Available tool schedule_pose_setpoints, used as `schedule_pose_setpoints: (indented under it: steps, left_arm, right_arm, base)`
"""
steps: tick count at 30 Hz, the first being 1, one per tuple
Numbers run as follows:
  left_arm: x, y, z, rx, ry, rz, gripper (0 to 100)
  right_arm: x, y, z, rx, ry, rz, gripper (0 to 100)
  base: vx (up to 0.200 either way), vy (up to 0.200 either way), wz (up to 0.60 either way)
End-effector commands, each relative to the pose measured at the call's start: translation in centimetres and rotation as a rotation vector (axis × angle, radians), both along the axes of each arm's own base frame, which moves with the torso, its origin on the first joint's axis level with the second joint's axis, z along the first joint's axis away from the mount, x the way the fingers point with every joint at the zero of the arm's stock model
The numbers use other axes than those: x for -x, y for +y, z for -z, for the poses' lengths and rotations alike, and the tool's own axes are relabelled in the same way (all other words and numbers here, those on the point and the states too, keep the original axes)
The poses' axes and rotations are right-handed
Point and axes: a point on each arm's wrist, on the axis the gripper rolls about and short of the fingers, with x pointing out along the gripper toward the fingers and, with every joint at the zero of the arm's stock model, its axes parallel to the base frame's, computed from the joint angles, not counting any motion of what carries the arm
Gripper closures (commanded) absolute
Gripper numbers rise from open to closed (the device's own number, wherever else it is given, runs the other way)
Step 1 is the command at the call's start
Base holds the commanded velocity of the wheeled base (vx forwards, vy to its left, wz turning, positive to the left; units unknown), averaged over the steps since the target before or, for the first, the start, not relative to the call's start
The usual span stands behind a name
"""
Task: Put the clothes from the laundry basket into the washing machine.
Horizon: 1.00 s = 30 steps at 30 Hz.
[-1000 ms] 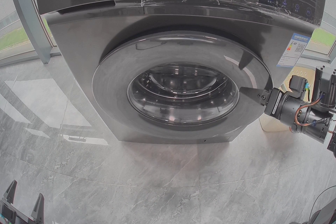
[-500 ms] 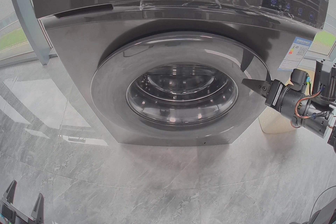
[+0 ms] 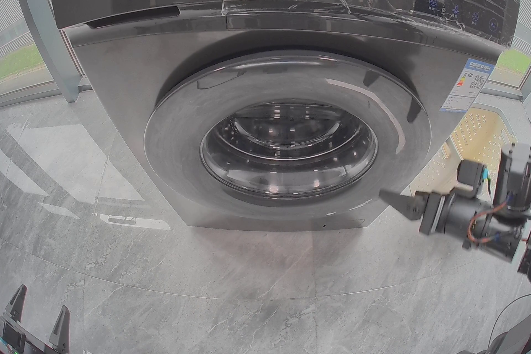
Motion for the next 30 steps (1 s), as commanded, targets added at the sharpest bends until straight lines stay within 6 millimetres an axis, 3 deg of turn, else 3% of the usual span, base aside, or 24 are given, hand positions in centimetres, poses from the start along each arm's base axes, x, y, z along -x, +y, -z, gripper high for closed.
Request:
schedule_pose_setpoints:
  steps: [1,7,9,17,25,30]
  left_arm:
    - [0.0,0.0,0.5,0.003,0.003,0.0,0]
    - [0.0,0.0,0.5,0.003,0.003,0.0,0]
    - [0.0,0.0,0.5,0.003,0.003,0.0,0]
    - [0.0,0.0,0.5,0.008,0.003,0.012,0]
    - [0.0,0.0,0.5,0.011,0.003,0.015,0]
    - [0.0,0.0,0.5,0.011,0.003,0.015,0]
  right_arm:
    - [8.0,-2.3,3.0,0.077,-0.035,-0.248,0]
    - [10.6,-4.8,2.8,0.074,-0.172,-0.233,0]
    - [12.0,-6.5,2.5,0.071,-0.26,-0.176,0]
    - [14.5,-9.3,2.9,0.086,-0.355,0.038,0]
    - [16.6,-10.6,3.6,0.117,-0.408,0.199,0]
    - [18.4,-11.0,6.1,0.142,-0.423,0.239,0]
  base:
    - [0.0,0.0,0.0]
    - [0.0,0.0,0.0]
    - [0.0,0.0,0.0]
    - [0.0,0.0,0.0]
    - [0.0,0.0,0.0]
    - [0.0,0.0,0.0]
